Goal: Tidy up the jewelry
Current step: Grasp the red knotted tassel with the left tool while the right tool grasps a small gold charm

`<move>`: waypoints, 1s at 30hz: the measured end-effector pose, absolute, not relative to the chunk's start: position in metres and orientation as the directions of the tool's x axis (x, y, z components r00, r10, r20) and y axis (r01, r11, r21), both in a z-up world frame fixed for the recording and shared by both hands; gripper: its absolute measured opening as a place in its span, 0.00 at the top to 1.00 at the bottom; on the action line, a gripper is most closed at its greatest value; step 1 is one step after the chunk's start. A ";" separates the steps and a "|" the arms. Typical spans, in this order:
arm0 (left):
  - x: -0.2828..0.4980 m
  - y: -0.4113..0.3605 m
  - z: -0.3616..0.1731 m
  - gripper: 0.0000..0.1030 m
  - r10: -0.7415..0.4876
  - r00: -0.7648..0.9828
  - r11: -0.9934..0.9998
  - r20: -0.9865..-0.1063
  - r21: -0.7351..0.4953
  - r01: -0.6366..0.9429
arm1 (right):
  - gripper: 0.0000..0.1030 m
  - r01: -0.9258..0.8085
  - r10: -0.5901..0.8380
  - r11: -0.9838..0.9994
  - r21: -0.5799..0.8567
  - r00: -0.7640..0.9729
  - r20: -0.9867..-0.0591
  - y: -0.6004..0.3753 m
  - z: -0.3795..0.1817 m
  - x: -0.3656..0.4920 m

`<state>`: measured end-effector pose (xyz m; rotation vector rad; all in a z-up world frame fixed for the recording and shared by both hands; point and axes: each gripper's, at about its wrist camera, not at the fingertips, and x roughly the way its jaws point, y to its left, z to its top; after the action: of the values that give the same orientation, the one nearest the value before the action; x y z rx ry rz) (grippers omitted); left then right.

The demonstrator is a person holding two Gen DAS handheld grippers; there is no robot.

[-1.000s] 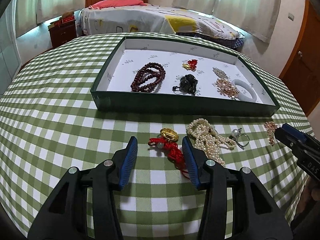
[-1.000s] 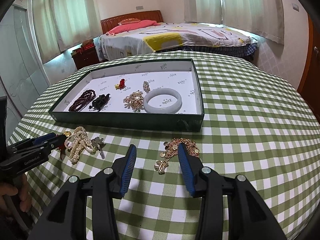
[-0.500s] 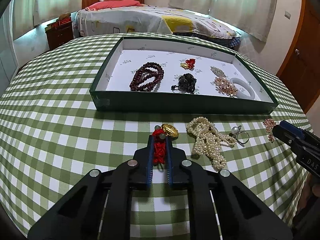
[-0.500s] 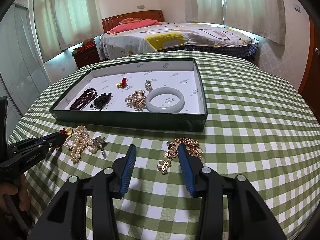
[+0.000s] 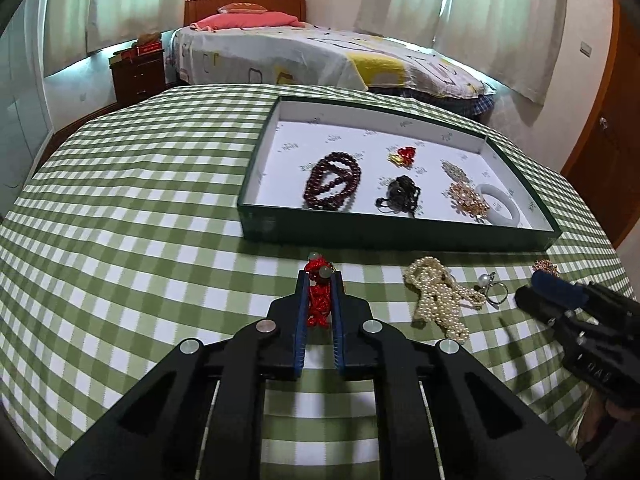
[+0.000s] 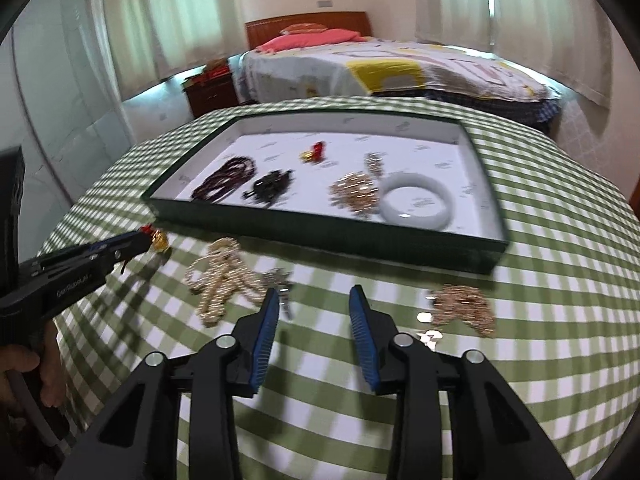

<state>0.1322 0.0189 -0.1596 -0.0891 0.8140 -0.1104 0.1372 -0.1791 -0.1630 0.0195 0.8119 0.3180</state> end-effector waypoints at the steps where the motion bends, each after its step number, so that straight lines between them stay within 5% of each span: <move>1: 0.133 0.020 -0.160 0.90 -0.131 0.681 0.991 -0.720 -0.123 0.061 | 0.70 -0.280 0.293 0.950 0.139 0.636 -0.714 -0.176 -0.165 0.138; 12: 0.133 0.023 -0.162 0.90 -0.130 0.677 0.990 -0.724 -0.128 0.053 | 0.96 -0.321 0.320 0.935 0.148 0.588 -0.743 -0.163 -0.176 0.144; 30: 0.128 0.017 -0.152 0.90 -0.136 0.698 0.990 -0.703 -0.126 0.066 | 0.96 -0.291 0.299 0.947 0.134 0.652 -0.697 -0.178 -0.154 0.131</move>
<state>0.1280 0.0170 -0.1520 -0.0934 0.7905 -0.1125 0.1313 -0.1784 -0.1545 0.0101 0.7925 0.3348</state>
